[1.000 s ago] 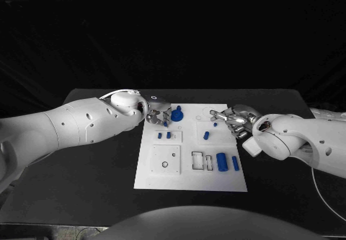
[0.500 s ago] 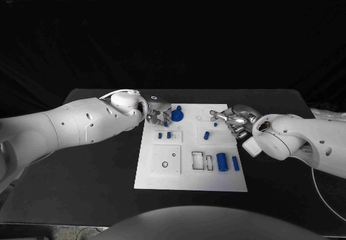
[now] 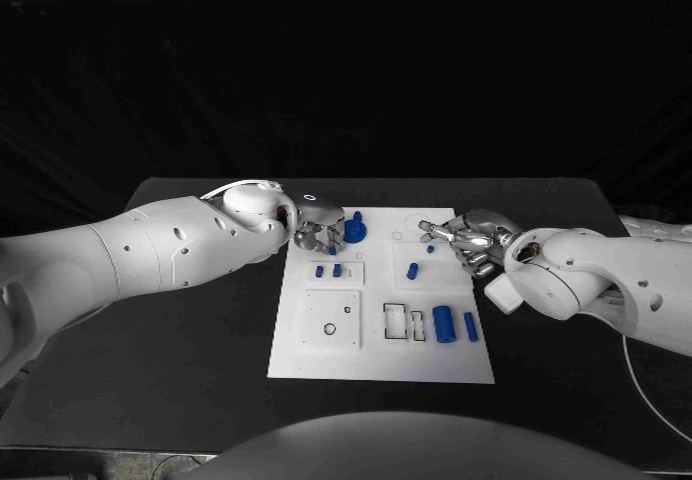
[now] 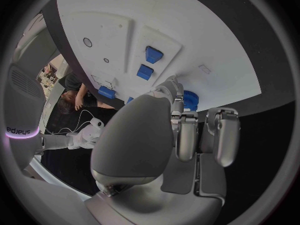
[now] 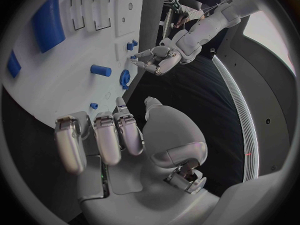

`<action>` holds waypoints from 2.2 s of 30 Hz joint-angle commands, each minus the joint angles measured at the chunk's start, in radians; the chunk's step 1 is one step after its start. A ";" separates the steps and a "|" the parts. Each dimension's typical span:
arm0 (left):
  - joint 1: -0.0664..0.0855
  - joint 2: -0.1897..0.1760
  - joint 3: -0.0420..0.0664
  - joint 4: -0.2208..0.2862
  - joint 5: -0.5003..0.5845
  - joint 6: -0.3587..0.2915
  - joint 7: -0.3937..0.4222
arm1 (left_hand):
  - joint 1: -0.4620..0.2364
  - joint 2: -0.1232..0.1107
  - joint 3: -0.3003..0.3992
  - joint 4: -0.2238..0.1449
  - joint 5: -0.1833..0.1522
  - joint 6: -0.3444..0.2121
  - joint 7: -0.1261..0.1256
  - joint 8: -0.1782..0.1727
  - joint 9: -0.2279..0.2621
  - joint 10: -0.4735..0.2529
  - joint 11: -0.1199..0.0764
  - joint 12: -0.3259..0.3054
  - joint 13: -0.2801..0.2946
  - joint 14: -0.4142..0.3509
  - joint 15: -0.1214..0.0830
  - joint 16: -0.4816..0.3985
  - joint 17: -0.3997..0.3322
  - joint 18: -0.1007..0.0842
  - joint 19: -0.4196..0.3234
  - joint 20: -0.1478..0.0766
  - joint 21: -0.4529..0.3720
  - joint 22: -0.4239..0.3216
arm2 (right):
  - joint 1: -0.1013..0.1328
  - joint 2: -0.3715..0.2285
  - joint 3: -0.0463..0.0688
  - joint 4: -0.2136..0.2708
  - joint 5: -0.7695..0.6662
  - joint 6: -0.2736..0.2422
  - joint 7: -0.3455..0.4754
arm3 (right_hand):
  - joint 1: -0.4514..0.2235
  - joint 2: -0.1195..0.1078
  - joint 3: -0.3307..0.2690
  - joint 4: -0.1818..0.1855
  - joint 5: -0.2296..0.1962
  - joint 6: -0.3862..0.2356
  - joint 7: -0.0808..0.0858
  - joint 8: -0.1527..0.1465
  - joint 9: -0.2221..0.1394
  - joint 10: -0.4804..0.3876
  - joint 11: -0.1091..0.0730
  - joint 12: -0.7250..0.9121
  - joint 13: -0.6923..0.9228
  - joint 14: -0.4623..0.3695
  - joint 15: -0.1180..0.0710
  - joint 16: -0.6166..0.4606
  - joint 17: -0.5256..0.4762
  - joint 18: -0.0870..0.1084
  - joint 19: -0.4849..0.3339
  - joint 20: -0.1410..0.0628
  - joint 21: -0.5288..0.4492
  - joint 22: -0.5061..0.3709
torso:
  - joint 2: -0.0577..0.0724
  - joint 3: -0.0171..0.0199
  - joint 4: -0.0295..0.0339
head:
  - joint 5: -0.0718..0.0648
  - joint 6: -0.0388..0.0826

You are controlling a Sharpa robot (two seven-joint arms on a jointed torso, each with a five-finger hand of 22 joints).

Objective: Assemble the parts on the task board

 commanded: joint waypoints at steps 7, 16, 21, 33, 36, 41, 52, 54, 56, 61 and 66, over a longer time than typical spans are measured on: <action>-0.002 0.006 0.000 0.004 0.004 0.045 -0.004 | 0.004 0.000 0.009 -0.001 0.004 -0.007 0.005 0.000 0.000 -0.009 0.000 -0.005 -0.001 0.104 0.003 0.003 0.263 -0.008 0.103 -0.006 0.002 0.263 | -0.001 0.002 0.000 0.001 -0.007 0.014 0.002 | 0.007 0.007 -0.001 -0.004 0.005 -0.002 0.030 0.004 0.002 0.105 0.001 0.003 0.264 0.104 0.002 0.004 0.263 -0.014 0.105 0.002 0.004 0.263 | 0.000 0.0002 0.0006 | 0.002 0.000; -0.002 0.006 0.000 0.004 0.003 0.067 -0.028 | -0.004 -0.035 0.006 0.003 0.004 -0.063 0.022 -0.030 -0.016 -0.074 0.022 -0.006 -0.002 0.104 0.023 0.003 0.263 -0.008 0.103 -0.006 0.002 0.263 | -0.001 0.002 0.000 0.001 -0.007 0.015 0.002 | 0.008 0.007 -0.001 -0.004 0.006 -0.002 0.030 0.004 0.002 0.105 0.001 0.003 0.264 0.104 0.002 0.004 0.263 -0.014 0.105 0.002 0.004 0.263 | 0.000 0.0000 0.0006 | 0.002 0.000; -0.002 0.006 0.000 0.001 0.002 0.074 -0.038 | -0.008 -0.044 0.005 0.004 0.004 -0.075 0.026 -0.033 -0.020 -0.086 0.027 -0.006 -0.002 0.104 0.027 0.003 0.263 -0.008 0.103 -0.006 0.002 0.263 | -0.001 0.001 0.000 0.002 -0.007 0.016 0.002 | 0.008 0.007 -0.001 -0.004 0.006 -0.002 0.030 0.004 0.002 0.105 0.001 0.003 0.264 0.104 0.002 0.004 0.263 -0.014 0.105 0.002 0.004 0.263 | 0.000 -0.0001 0.0005 | 0.003 0.000; -0.003 0.006 0.000 0.000 0.002 0.061 -0.043 | -0.025 -0.056 0.005 0.006 0.004 -0.122 0.031 -0.036 -0.035 -0.139 0.032 -0.006 -0.002 0.104 0.030 0.003 0.263 -0.008 0.103 -0.006 0.002 0.263 | -0.001 0.001 0.000 0.003 -0.007 0.019 0.001 | 0.008 0.007 -0.001 -0.004 0.006 -0.002 0.030 0.004 0.002 0.105 0.001 0.003 0.264 0.104 0.002 0.004 0.263 -0.014 0.105 0.002 0.004 0.263 | 0.001 -0.0005 0.0004 | 0.003 0.000; -0.003 0.005 0.000 0.000 0.002 0.046 -0.041 | -0.034 -0.061 0.000 0.005 0.004 -0.160 0.033 -0.037 -0.046 -0.162 0.034 -0.004 -0.001 0.104 0.030 0.003 0.263 -0.008 0.103 -0.006 0.002 0.263 | -0.001 0.000 0.000 0.003 -0.007 0.019 0.001 | 0.010 0.007 -0.001 -0.005 0.006 -0.002 0.030 0.005 0.002 0.105 0.001 0.003 0.264 0.104 0.001 0.004 0.263 -0.014 0.105 0.002 0.004 0.263 | 0.001 -0.0004 0.0004 | 0.002 0.000; -0.003 0.001 0.000 0.001 0.002 0.011 -0.035 | -0.057 -0.069 -0.018 0.004 0.003 -0.268 0.008 -0.036 -0.076 -0.173 0.046 -0.001 0.000 0.104 0.040 0.003 0.263 -0.008 0.103 -0.006 0.002 0.263 | -0.001 0.000 0.000 0.003 -0.007 0.022 0.000 | 0.010 0.008 -0.001 -0.005 0.007 -0.001 0.030 0.005 0.002 0.105 0.001 0.003 0.264 0.104 0.001 0.004 0.263 -0.014 0.105 0.002 0.004 0.263 | 0.001 -0.0003 0.0011 | 0.001 0.000; -0.003 -0.022 0.000 0.015 0.019 -0.098 -0.004 | -0.092 -0.076 -0.073 0.009 0.004 -0.375 -0.024 -0.033 -0.091 -0.180 0.059 0.000 0.001 0.104 0.051 0.003 0.263 -0.008 0.103 0.002 0.002 0.263 | -0.001 0.000 0.000 0.002 -0.007 0.022 -0.002 | 0.010 0.008 -0.001 -0.005 0.007 -0.001 0.030 0.005 0.002 0.105 0.001 0.003 0.264 0.104 0.001 0.004 0.263 -0.014 0.105 0.002 0.004 0.263 | 0.000 -0.0004 0.0006 | 0.002 0.000; -0.003 -0.025 0.000 0.016 0.026 -0.105 0.002 | -0.094 -0.077 -0.077 0.009 0.004 -0.374 -0.021 -0.031 -0.091 -0.181 0.060 0.000 0.001 0.104 0.051 0.003 0.263 -0.008 0.103 0.002 0.002 0.263 | -0.001 0.000 0.000 0.001 -0.007 0.022 -0.002 | 0.010 0.008 -0.001 -0.005 0.007 -0.001 0.030 0.005 0.002 0.105 0.001 0.003 0.264 0.104 0.001 0.004 0.263 -0.014 0.105 0.002 0.004 0.263 | 0.000 -0.0013 0.0011 | 0.001 0.000; -0.003 -0.029 0.000 0.018 0.032 -0.112 0.008 | -0.099 -0.078 -0.084 0.010 0.004 -0.374 -0.017 -0.027 -0.089 -0.185 0.059 -0.001 0.001 0.102 0.050 -0.001 0.258 -0.008 0.103 0.002 0.002 0.263 | -0.001 0.001 0.000 0.001 -0.007 0.021 -0.002 | 0.011 0.008 0.000 -0.005 0.007 -0.001 0.030 0.005 0.002 0.105 0.001 0.003 0.264 0.104 0.001 0.004 0.263 -0.014 0.105 0.002 0.004 0.263 | 0.000 -0.0015 0.0012 | 0.001 0.000; -0.003 -0.049 0.000 0.030 0.048 -0.148 0.049 | -0.120 -0.084 -0.107 0.010 0.004 -0.358 0.000 -0.011 -0.085 -0.193 0.055 0.000 0.001 0.097 0.047 -0.007 0.247 -0.008 0.103 0.001 0.002 0.263 | -0.001 0.001 0.000 0.000 -0.007 0.014 0.002 | 0.012 0.008 0.000 -0.005 0.007 -0.001 0.030 0.005 0.002 0.105 0.001 0.003 0.264 0.104 0.001 0.004 0.263 -0.014 0.105 0.002 0.004 0.263 | 0.000 -0.0015 0.0018 | -0.001 0.000; 0.000 -0.096 0.002 0.067 0.057 -0.191 0.095 | -0.161 -0.097 -0.141 0.012 0.004 -0.325 0.032 0.009 -0.081 -0.198 0.045 0.003 0.002 0.079 0.037 -0.033 0.206 -0.007 0.102 -0.003 0.002 0.263 | 0.000 0.001 0.000 0.002 -0.006 -0.022 0.026 | 0.012 0.008 0.000 -0.005 0.007 -0.001 0.030 0.005 0.002 0.105 0.001 0.003 0.264 0.104 0.001 0.004 0.263 -0.014 0.105 0.002 0.004 0.263 | -0.002 -0.0001 0.0008 | -0.003 0.000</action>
